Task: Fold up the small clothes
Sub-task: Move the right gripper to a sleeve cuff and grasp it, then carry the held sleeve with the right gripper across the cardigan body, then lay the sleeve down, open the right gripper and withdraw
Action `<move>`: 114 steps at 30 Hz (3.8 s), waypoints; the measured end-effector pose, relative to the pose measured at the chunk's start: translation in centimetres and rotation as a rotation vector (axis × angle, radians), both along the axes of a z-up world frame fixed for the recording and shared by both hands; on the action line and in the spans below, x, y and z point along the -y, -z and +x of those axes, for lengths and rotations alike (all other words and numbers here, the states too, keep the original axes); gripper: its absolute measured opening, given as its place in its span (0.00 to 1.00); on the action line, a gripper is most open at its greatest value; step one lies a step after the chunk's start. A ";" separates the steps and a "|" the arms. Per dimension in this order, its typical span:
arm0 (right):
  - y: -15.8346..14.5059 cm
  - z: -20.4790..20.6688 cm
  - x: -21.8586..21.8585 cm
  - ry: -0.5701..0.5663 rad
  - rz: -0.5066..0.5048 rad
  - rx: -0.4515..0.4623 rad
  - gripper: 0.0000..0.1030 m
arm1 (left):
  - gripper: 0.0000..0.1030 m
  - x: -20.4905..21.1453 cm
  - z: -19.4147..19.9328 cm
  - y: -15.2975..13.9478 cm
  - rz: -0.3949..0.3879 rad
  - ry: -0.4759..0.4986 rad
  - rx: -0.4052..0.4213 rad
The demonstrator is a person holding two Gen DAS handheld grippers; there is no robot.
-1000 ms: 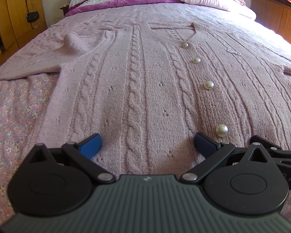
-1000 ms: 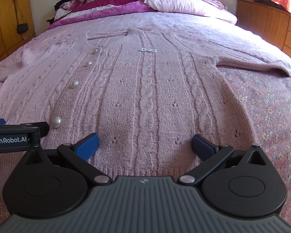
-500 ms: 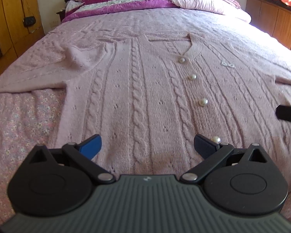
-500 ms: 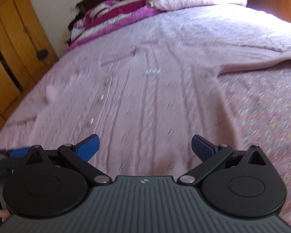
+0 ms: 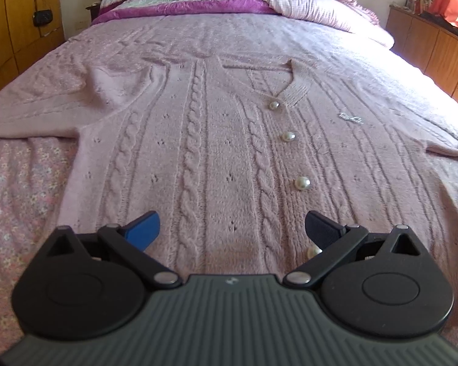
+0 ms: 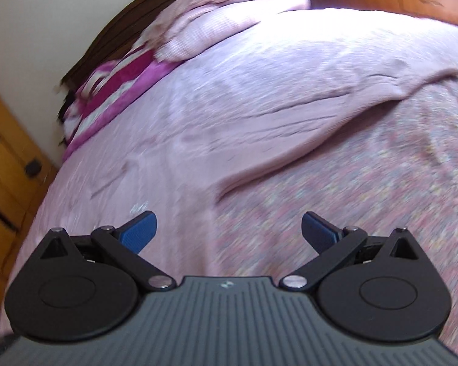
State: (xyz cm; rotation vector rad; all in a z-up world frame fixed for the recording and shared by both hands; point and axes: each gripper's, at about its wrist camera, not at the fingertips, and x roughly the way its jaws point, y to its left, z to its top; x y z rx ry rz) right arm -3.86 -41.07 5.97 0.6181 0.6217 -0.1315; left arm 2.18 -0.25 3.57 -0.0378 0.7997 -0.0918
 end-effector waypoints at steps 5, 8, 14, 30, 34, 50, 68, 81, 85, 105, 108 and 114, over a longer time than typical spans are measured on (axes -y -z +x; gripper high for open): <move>1.3 2.1 5.7 0.113 0.019 0.002 1.00 | 1.00 0.1 1.2 1.0 -0.013 -0.040 -0.038; 2.3 3.2 8.7 0.166 0.032 -0.003 1.00 | 1.00 0.2 1.4 1.4 0.006 -0.054 -0.046; 4.4 5.2 13.6 0.268 0.031 0.007 1.00 | 1.00 1.2 1.5 2.6 0.073 -0.070 -0.031; 7.2 10.0 20.9 0.454 0.080 0.108 0.58 | 1.00 2.1 1.3 3.4 0.125 -0.070 0.005; 8.1 9.6 21.9 0.471 0.113 0.074 0.17 | 1.00 2.2 1.2 3.5 0.128 -0.070 0.007; 0.0 4.8 15.4 0.304 0.048 0.272 0.13 | 1.00 1.6 1.4 3.0 0.113 -0.035 0.001; -8.9 6.2 1.7 0.143 0.043 0.306 0.13 | 1.00 -1.8 2.0 -1.8 0.106 -0.010 0.008; -14.1 9.0 -11.1 -0.020 0.019 0.356 0.13 | 1.00 -5.8 2.4 -3.7 0.126 -0.047 0.054; -14.2 10.2 -15.9 -0.072 -0.004 0.358 0.13 | 1.00 -7.2 2.3 -3.8 0.120 -0.062 0.056; 0.3 16.1 -29.2 -0.279 -0.002 0.059 0.17 | 1.00 -11.5 1.9 -2.6 0.100 -0.090 0.050; 1.3 16.2 -29.8 -0.298 -0.008 0.027 0.48 | 1.00 -11.0 2.0 -2.4 0.102 -0.072 0.051; 0.1 14.6 -29.0 -0.368 -0.034 0.045 0.63 | 1.00 -9.6 2.5 -2.7 0.103 -0.030 0.060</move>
